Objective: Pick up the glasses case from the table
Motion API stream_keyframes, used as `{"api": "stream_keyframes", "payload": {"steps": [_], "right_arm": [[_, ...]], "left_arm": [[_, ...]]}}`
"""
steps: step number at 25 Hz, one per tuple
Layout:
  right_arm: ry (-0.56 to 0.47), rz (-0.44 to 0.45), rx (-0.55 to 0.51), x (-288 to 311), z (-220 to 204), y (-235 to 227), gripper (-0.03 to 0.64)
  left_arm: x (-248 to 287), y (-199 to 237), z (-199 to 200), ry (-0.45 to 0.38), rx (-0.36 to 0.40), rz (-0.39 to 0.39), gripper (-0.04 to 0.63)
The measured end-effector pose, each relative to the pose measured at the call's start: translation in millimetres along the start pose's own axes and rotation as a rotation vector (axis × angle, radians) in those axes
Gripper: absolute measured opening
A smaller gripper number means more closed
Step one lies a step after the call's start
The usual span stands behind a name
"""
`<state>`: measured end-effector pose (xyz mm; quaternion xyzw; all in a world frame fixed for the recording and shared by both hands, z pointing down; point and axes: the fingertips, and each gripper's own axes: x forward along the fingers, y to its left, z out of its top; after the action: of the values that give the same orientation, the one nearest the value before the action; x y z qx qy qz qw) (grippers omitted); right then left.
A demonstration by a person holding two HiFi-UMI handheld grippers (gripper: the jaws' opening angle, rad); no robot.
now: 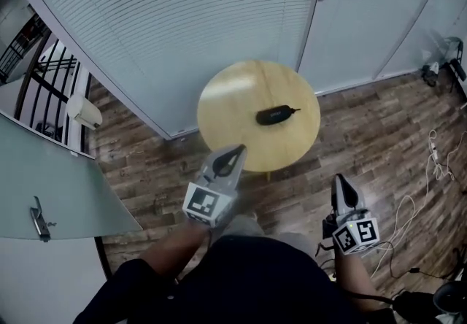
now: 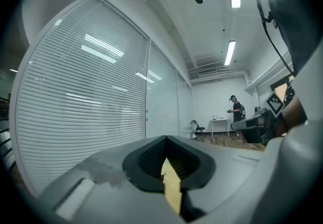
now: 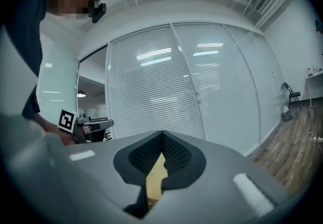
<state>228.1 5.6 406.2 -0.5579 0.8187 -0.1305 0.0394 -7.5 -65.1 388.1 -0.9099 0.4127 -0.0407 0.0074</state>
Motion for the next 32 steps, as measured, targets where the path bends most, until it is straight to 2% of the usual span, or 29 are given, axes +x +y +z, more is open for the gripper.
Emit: {"api": "stream_keyframes", "payload": {"steps": [2,5,9,13,17,20,24,26,28,31,32], "right_arm": [[0.022,0.015,0.002,27.2,-1.0,-3.8,0.008],[0.049,0.041,0.001,58.1,2.2,-14.1,0.008],[0.077,0.099,-0.018,102.9,7.0,-39.1,0.008],[0.098,0.176,-0.029,164.0,7.7,-72.8,0.008],[0.132,0.312,-0.087,234.4,14.0,-89.4,0.008],[0.157,0.426,-0.135,280.8,15.0,-96.8,0.008],[0.258,0.515,-0.102,327.7,-7.6,-103.4,0.008],[0.314,0.562,-0.1,342.2,-25.7,-104.2,0.008],[0.354,0.654,-0.114,351.2,-43.9,-98.9,0.009],[0.37,0.809,-0.194,365.5,-73.0,-85.8,0.015],[0.386,0.839,-0.227,370.3,-86.7,-82.5,0.043]], "left_arm": [[20.0,17.8,-2.7,0.009,-0.004,0.005,0.003],[46.1,33.2,-5.3,0.012,-0.062,0.03,0.003],[76.8,52.8,-26.3,0.04,-0.036,0.052,0.003],[112.8,78.4,-30.5,0.053,-0.046,0.145,0.003],[142.2,106.2,-24.6,0.051,-0.133,0.305,0.003],[161.6,120.9,-23.1,0.057,-0.118,0.383,0.003],[171.0,136.3,-34.1,0.103,-0.137,0.491,0.003],[173.8,139.0,-46.7,0.138,-0.157,0.531,0.003],[176.1,139.9,-58.6,0.165,-0.182,0.561,0.003],[180.2,147.4,-78.9,0.192,-0.187,0.57,0.003],[179.5,151.1,-89.1,0.205,-0.186,0.57,0.003]]}}
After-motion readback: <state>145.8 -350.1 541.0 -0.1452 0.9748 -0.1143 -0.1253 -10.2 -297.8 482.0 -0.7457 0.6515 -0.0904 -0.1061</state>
